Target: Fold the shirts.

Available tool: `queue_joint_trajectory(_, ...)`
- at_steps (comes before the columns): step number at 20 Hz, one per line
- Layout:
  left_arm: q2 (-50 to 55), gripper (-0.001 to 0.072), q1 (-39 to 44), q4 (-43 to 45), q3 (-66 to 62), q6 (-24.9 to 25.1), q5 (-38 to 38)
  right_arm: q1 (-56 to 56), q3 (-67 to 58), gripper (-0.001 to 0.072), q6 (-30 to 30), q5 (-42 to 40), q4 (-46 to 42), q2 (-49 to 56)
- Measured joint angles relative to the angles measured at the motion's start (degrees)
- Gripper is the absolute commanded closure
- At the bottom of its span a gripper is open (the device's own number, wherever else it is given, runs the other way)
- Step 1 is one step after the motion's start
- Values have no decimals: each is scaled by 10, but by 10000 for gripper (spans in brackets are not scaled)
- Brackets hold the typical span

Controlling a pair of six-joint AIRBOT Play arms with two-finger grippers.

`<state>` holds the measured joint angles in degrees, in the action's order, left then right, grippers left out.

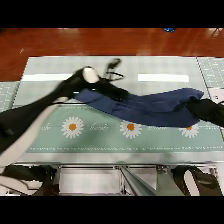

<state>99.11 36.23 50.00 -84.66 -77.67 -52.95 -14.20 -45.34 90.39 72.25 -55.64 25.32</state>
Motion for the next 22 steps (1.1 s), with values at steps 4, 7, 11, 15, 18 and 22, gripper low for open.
queue_joint_trajectory(4,105,689,71,-19,-97,-43,-24,0,2,686,9,15,21,-24)
queue_joint_trajectory(7,149,689,114,-55,-128,-54,-39,0,2,686,10,18,30,-30)
queue_joint_trajectory(11,164,689,113,-79,-150,-55,-54,0,2,686,10,16,35,-32)
queue_joint_trajectory(15,130,689,14,-85,-160,-55,-89,0,2,686,-10,9,71,-10)
queue_joint_trajectory(18,61,689,-97,-83,-149,-29,-148,2,2,686,-56,-16,141,42)
queue_joint_trajectory(22,-94,689,-252,-52,-58,10,-180,66,-14,685,-118,-89,222,157)
